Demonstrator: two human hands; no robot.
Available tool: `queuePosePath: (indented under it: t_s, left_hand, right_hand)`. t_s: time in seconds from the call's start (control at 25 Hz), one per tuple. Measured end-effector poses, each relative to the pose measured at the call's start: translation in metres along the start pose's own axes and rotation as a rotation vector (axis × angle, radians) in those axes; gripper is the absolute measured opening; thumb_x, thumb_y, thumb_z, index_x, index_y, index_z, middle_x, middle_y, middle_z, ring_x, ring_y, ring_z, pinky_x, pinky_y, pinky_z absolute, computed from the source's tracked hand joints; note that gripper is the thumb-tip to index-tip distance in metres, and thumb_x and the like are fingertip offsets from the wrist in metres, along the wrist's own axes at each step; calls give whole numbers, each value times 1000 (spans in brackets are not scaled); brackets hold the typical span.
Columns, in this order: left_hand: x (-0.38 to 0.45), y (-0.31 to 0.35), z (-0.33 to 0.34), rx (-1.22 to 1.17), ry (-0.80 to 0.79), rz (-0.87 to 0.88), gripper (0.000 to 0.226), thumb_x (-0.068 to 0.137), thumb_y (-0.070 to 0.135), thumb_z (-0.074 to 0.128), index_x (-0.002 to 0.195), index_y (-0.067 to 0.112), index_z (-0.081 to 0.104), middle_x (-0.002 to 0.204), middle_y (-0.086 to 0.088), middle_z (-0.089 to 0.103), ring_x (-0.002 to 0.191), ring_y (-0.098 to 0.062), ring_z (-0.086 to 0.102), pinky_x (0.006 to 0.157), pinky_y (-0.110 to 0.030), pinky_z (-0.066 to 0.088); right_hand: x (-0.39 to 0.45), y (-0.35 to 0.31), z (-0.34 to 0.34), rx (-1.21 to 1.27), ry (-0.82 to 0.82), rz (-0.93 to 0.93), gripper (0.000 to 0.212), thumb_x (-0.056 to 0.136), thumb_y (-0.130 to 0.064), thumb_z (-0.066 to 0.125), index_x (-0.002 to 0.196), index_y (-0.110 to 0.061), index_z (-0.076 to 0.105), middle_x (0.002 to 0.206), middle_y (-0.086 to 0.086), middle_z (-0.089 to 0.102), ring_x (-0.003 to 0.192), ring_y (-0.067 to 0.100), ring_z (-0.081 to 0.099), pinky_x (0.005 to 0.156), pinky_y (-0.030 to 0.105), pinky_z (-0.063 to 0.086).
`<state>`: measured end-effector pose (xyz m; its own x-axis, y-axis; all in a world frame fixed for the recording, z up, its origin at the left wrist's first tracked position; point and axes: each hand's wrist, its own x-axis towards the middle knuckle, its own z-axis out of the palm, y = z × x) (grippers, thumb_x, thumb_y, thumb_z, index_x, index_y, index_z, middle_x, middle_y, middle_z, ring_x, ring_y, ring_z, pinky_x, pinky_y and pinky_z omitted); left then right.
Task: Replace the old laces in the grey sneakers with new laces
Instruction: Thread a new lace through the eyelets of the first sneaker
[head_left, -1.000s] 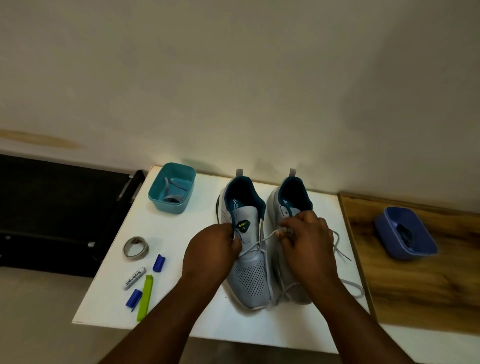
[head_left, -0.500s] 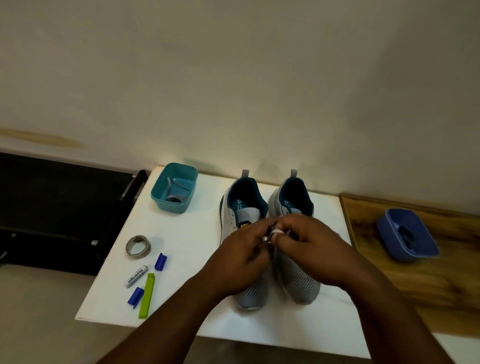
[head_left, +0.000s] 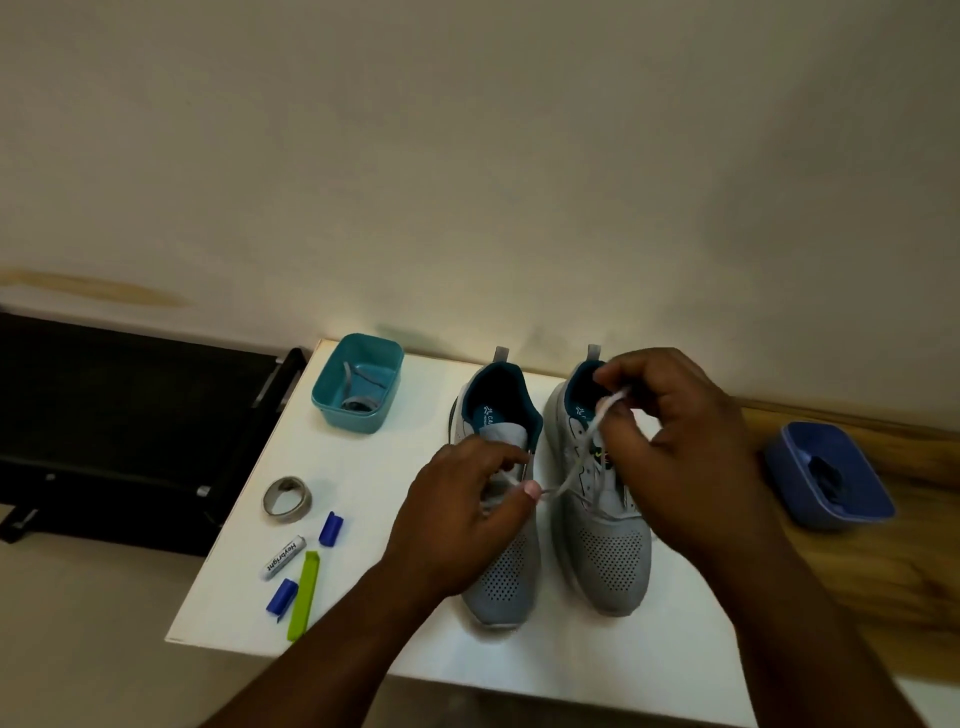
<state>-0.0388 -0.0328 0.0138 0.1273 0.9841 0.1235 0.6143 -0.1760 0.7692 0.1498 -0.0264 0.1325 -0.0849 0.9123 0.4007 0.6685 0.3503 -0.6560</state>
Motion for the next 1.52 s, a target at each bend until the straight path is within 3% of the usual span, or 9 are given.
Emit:
queuePosePath:
  t_s: [0.2,0.4,0.56,0.64,0.72,0.88,0.96,1.16,1.52]
  left_hand:
    - [9,25,-24,-1121,-286,-420,72,101,59,24,112,10,76,112,-15,74,113,-21,69,107,-40,46]
    - [15,26,-16,-1178,29,-607,34,105,40,44,96,11,59,74,-3,58,73,-18,59,74,-33,48]
    - [-6,37,7,-737,-41,-371,38,106,44,41,91,16,61,68,7,59,65,-8,57,66,-26,46]
    - [-18,47,23,-715,-99,-261,23,108,26,44,102,22,66,81,15,69,81,2,66,75,-17,51]
    - [-22,48,32,-701,-111,-277,27,107,10,42,112,22,66,88,14,71,89,4,67,76,-11,49]
    - [-24,39,29,-613,-209,-200,30,107,30,45,133,38,56,114,21,67,106,7,62,88,-12,48]
    - [-18,25,19,-387,-66,-265,14,101,38,49,112,39,58,103,14,67,95,-4,64,77,-20,50]
    - [3,-26,8,33,65,-527,41,88,62,61,101,24,54,89,8,63,82,-10,60,61,-22,37]
    - [4,-40,14,-427,115,-579,11,98,18,65,95,12,73,75,-3,74,68,-12,73,69,-28,60]
  right_hand:
    - [-12,-19,9,182,-593,-151,18,90,-16,55,98,-26,67,100,-10,65,101,16,64,85,29,55]
    - [-14,-10,2,183,-1034,103,24,98,-16,61,112,-33,71,109,-16,70,102,5,68,87,24,55]
    - [-9,0,24,2,-420,200,20,100,-47,52,106,-41,70,101,-22,65,94,-8,61,76,16,47]
    - [-14,6,45,-19,-378,251,35,98,-58,49,91,-33,71,86,-12,68,83,0,64,72,29,54]
    - [-24,14,65,152,-402,322,32,102,-45,54,85,-24,71,80,0,70,77,11,68,75,42,58]
    - [-22,25,74,516,-195,573,25,106,-23,51,108,-28,75,90,-5,74,84,6,70,69,14,54]
    - [-19,35,78,580,-102,644,28,105,-13,52,115,-27,74,88,-7,72,73,0,65,66,11,52]
    - [-35,54,100,97,-186,342,16,100,-26,63,105,-29,78,96,-14,72,90,-2,66,83,21,56]
    - [-42,54,126,-240,-335,111,15,96,-22,64,98,-29,78,98,-7,65,86,11,62,76,32,55]
